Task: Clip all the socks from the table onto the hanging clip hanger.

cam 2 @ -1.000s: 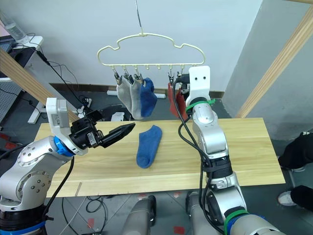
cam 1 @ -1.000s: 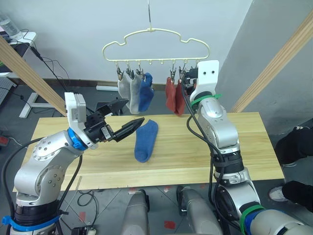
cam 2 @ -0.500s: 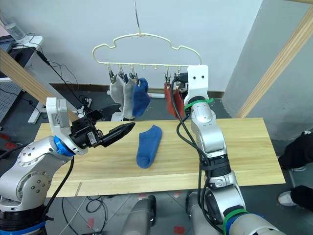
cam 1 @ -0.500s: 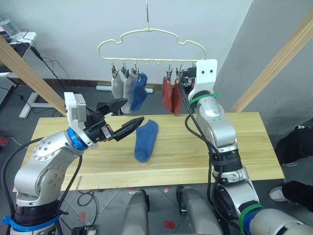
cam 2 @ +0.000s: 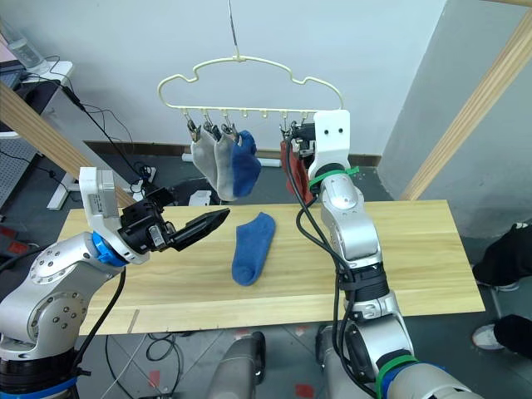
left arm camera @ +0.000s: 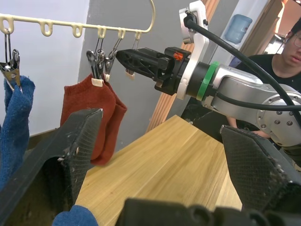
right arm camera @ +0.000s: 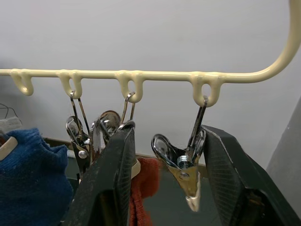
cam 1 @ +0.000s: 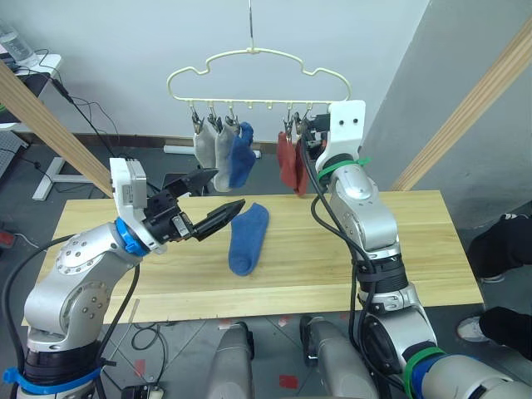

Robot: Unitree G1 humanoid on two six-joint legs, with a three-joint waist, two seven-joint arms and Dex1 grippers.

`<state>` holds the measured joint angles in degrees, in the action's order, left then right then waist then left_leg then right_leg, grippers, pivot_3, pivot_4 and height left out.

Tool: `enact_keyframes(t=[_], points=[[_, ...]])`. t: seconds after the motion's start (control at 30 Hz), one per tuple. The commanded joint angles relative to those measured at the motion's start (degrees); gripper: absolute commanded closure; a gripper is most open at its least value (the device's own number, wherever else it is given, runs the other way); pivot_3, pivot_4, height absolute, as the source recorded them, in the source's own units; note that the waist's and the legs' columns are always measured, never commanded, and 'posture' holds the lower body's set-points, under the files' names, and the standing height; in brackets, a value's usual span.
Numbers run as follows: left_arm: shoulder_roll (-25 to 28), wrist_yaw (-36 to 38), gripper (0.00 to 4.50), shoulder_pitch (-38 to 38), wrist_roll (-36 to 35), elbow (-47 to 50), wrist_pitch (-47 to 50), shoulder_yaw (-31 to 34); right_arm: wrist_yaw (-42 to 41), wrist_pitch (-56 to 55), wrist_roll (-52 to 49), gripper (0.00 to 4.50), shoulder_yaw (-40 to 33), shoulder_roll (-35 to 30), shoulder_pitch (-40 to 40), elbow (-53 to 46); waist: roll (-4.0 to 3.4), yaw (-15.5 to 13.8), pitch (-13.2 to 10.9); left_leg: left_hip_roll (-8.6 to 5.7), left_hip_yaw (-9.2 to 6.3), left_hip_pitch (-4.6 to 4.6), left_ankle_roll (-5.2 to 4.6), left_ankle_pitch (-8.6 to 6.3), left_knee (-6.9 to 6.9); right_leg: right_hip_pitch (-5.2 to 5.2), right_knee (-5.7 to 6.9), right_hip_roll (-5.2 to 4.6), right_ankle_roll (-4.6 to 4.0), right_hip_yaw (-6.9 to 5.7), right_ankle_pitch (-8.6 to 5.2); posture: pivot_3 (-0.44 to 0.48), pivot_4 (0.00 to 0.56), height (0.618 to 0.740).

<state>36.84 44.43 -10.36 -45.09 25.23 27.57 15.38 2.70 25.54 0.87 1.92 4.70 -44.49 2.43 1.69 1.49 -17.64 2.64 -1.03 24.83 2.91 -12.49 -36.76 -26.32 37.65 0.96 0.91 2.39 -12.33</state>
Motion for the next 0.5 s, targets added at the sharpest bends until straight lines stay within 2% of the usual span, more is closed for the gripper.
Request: enact_keyframes(t=[0.03, 0.4, 0.5], points=[[0.4, 0.1, 0.00, 0.3, -0.3, 2.7, -0.4, 0.1, -0.3, -1.8, -0.4, 2.24, 0.4, 0.5, -1.7, -1.5, 0.00, 0.0, 0.0, 0.00, 0.00, 0.00, 0.00, 0.00, 0.00, 0.00, 0.00, 0.00, 0.00, 0.00, 0.00, 0.090, 0.322, 0.740], [0.4, 0.0, 0.00, 0.7, -0.4, 3.0, -0.4, 0.3, -0.4, -1.9, -0.3, 2.24, 0.2, 0.4, -1.8, -1.2, 0.00, 0.0, 0.0, 0.00, 0.00, 0.00, 0.00, 0.00, 0.00, 0.00, 0.00, 0.00, 0.00, 0.00, 0.00, 0.091, 0.325, 0.740], [0.4, -0.1, 0.00, 0.9, -0.4, 3.1, -0.3, 0.3, -0.3, -1.7, -0.1, 2.77, 0.2, 0.3, -1.8, -1.2, -0.01, 0.0, 0.0, 0.00, 0.00, 0.00, 0.00, 0.00, 0.00, 0.00, 0.00, 0.00, 0.00, 0.00, 0.00, 0.091, 0.326, 0.740]])
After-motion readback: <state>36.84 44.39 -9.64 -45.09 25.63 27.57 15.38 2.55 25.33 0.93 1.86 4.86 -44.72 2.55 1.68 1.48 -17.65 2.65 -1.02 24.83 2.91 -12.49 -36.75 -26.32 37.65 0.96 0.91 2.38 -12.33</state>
